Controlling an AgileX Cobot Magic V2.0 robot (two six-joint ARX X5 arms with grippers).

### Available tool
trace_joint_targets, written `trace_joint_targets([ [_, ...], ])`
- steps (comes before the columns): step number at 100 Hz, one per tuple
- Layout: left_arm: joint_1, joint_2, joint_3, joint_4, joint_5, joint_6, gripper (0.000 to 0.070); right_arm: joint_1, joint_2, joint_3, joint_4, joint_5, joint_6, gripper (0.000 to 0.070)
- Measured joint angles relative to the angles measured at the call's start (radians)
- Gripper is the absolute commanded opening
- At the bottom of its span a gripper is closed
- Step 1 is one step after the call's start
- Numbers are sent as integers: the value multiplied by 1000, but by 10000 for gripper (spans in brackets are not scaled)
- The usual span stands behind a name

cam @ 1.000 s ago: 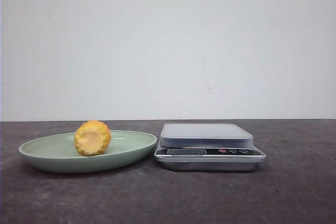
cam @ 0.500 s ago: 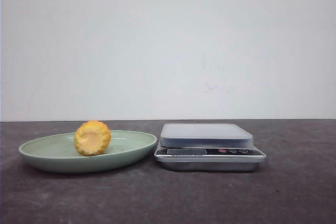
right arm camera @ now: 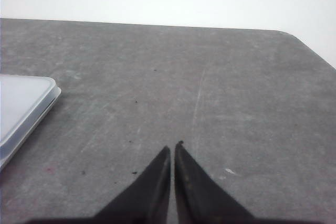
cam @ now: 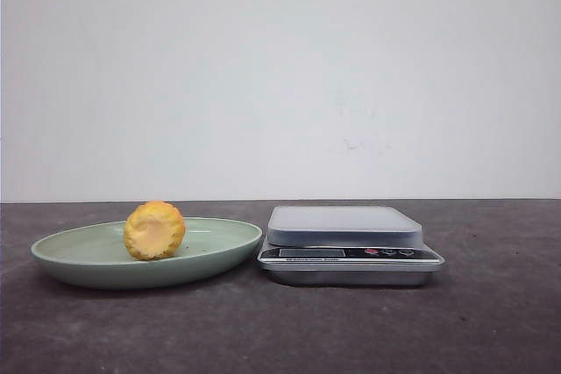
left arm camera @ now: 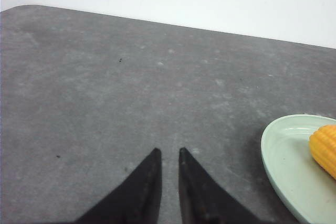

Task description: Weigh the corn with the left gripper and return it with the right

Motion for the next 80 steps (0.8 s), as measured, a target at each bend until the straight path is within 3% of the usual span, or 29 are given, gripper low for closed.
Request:
trace_joint_targets([
  [80,0,0,0,0,0,32,26,0,0,0,0,0,0,8],
])
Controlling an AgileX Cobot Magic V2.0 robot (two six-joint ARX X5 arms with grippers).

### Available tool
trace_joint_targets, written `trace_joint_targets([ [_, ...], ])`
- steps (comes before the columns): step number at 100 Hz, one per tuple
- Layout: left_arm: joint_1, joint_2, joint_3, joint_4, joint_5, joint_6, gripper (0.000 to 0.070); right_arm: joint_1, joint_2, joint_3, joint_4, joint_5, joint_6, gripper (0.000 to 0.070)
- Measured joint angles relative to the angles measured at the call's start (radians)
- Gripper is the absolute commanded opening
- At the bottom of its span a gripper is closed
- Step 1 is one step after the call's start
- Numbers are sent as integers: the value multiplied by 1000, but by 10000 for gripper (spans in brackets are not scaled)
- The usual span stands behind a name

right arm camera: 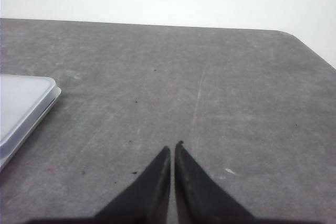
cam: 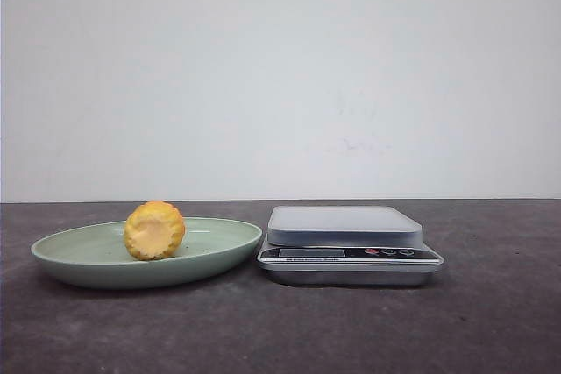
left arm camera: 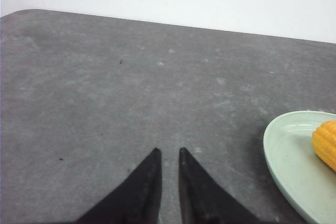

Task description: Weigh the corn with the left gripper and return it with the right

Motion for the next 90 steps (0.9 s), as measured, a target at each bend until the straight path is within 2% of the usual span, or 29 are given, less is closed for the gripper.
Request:
trace_joint_targets([
  [16,-7,0,0,0,0,-2,26,0,0,0,0,0,0,8],
  [72,-188,0,0,0,1,-63,26,0,0,0,0,0,0,8],
  [90,-195,0,0,0,2,-64,26,0,0,0,0,0,0,8],
])
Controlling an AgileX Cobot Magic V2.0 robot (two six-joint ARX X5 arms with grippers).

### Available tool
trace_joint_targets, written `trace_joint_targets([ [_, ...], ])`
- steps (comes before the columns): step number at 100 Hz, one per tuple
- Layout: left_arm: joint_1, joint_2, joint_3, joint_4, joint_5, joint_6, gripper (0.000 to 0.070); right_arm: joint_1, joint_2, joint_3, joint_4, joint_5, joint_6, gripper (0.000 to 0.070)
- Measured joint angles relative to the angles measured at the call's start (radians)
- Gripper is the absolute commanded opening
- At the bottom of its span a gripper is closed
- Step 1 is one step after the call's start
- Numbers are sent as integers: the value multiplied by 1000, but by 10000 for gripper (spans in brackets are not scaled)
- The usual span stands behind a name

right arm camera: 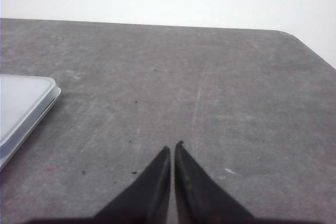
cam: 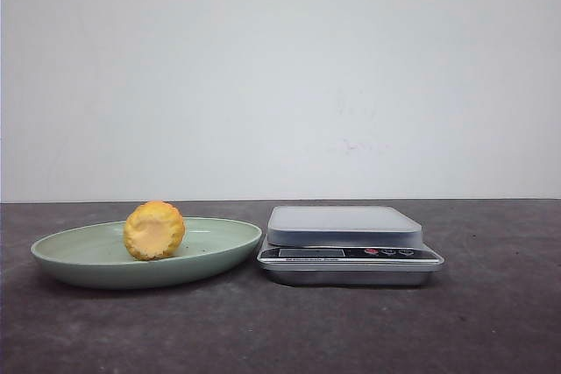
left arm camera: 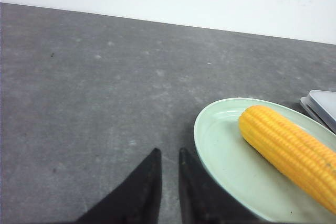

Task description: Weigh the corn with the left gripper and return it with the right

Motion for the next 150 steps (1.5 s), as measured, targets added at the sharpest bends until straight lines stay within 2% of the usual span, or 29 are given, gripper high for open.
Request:
trace_joint_targets([
  [11,0,0,0,0,0,-16,26,0,0,0,0,0,0,8],
  [50,0,0,0,3,30,-240,26,0,0,0,0,0,0,8],
  [76,0,0,0,3,59,-264,26,0,0,0,0,1,-3,8],
  [96,0,0,0,3,65,-264,26,0,0,-1,99,93,-141,8],
  [108,0,0,1,4,82,-264,25,0,0,-1,174,87,-158,7],
  [118,0,0,18,-33,112,-265,23,0,0,-1,268,43,-113,8],
  [127,0,0,36,-63,145,-265,13,0,0,-1,357,14,-37,7],
  [139,0,0,82,-114,204,-280,14,0,0,-1,470,5,117,7],
  [150,0,0,151,-132,264,-354,14,0,0,14,515,-6,289,4],
])
